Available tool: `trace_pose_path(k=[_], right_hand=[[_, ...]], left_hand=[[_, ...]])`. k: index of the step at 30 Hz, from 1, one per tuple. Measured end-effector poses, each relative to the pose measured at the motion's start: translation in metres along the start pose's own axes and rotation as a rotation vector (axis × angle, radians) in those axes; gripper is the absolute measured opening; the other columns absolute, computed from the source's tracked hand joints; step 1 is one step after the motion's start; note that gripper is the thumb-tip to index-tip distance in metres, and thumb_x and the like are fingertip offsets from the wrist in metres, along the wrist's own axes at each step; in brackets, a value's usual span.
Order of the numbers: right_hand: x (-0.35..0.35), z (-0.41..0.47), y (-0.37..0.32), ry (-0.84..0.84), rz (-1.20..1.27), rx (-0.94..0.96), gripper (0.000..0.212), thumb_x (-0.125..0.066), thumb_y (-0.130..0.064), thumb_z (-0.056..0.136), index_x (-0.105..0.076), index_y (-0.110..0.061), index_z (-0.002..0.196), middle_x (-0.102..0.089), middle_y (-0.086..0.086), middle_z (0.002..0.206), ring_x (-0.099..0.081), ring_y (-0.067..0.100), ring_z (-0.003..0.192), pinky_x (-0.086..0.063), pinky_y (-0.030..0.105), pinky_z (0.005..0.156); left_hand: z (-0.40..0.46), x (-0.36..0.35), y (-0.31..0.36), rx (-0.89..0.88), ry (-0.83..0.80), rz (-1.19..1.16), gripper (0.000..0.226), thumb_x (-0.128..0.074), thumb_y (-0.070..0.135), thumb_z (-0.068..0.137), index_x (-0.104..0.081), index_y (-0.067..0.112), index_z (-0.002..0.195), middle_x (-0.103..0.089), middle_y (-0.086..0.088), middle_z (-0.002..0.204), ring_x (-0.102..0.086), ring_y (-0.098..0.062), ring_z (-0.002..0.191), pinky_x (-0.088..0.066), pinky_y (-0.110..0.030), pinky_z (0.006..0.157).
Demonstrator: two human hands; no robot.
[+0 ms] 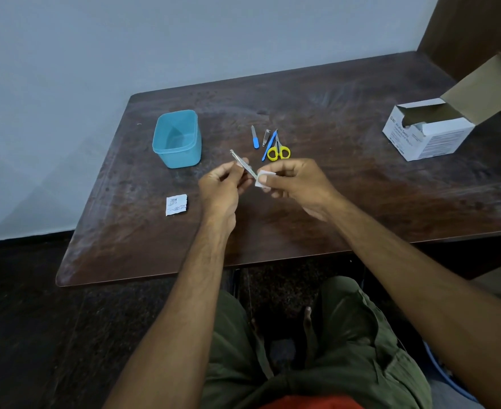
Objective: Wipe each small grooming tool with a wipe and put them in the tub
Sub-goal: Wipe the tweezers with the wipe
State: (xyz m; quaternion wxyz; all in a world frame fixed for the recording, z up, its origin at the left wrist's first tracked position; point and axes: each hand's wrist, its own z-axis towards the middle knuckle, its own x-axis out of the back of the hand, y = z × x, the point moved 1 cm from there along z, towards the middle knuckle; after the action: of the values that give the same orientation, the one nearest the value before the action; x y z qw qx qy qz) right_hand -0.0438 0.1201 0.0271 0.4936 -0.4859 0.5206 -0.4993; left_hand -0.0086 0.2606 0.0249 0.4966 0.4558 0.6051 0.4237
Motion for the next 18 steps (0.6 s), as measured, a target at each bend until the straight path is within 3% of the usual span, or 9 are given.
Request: trace_pose_path(k=[4, 8, 11, 15, 18], right_hand=[[-0.002, -0.001, 0.005, -0.027, 0.037, -0.108, 0.016, -0.076, -0.009, 0.080, -0.067, -0.007, 0.092, -0.070, 0.012, 0.085, -0.062, 0.009, 0.064, -0.050, 0.021, 0.059], [-0.005, 0.002, 0.005, 0.028, 0.010, -0.099, 0.019, -0.079, -0.018, 0.078, -0.063, -0.009, 0.084, -0.067, 0.009, 0.072, -0.059, 0.010, 0.056, -0.047, 0.022, 0.051], [-0.008, 0.001, 0.006, -0.007, 0.066, -0.054, 0.018, -0.077, -0.009, 0.079, -0.063, -0.008, 0.090, -0.069, 0.009, 0.077, -0.062, 0.012, 0.061, -0.047, 0.021, 0.053], [-0.004, -0.005, 0.012, -0.085, 0.082, -0.043, 0.032, -0.075, 0.007, 0.075, -0.065, -0.009, 0.100, -0.071, 0.009, 0.086, -0.067, 0.021, 0.075, -0.052, 0.024, 0.063], [-0.004, -0.004, 0.010, -0.077, 0.055, -0.029, 0.030, -0.075, 0.005, 0.075, -0.065, -0.009, 0.099, -0.071, 0.007, 0.083, -0.068, 0.018, 0.071, -0.053, 0.024, 0.061]], left_hand=[[-0.002, -0.001, -0.001, -0.002, -0.032, 0.054, 0.016, -0.057, 0.004, 0.093, -0.070, 0.001, 0.102, -0.071, -0.004, 0.088, -0.066, -0.011, 0.075, -0.055, -0.020, 0.066], [-0.005, 0.001, -0.001, 0.010, -0.110, 0.100, 0.014, -0.058, 0.005, 0.093, -0.072, 0.008, 0.092, -0.072, -0.003, 0.084, -0.067, -0.010, 0.075, -0.056, -0.022, 0.068], [-0.004, 0.001, 0.004, -0.004, -0.105, 0.093, 0.015, -0.058, 0.004, 0.093, -0.072, 0.009, 0.087, -0.072, -0.002, 0.079, -0.066, -0.010, 0.069, -0.056, -0.024, 0.065], [-0.005, 0.004, 0.007, 0.014, -0.096, 0.114, 0.015, -0.058, 0.004, 0.093, -0.071, 0.007, 0.087, -0.070, -0.006, 0.079, -0.065, -0.011, 0.068, -0.056, -0.019, 0.065], [-0.005, 0.004, 0.003, 0.026, -0.092, 0.115, 0.017, -0.057, 0.003, 0.093, -0.072, 0.008, 0.086, -0.071, -0.005, 0.077, -0.066, -0.012, 0.069, -0.056, -0.021, 0.066]])
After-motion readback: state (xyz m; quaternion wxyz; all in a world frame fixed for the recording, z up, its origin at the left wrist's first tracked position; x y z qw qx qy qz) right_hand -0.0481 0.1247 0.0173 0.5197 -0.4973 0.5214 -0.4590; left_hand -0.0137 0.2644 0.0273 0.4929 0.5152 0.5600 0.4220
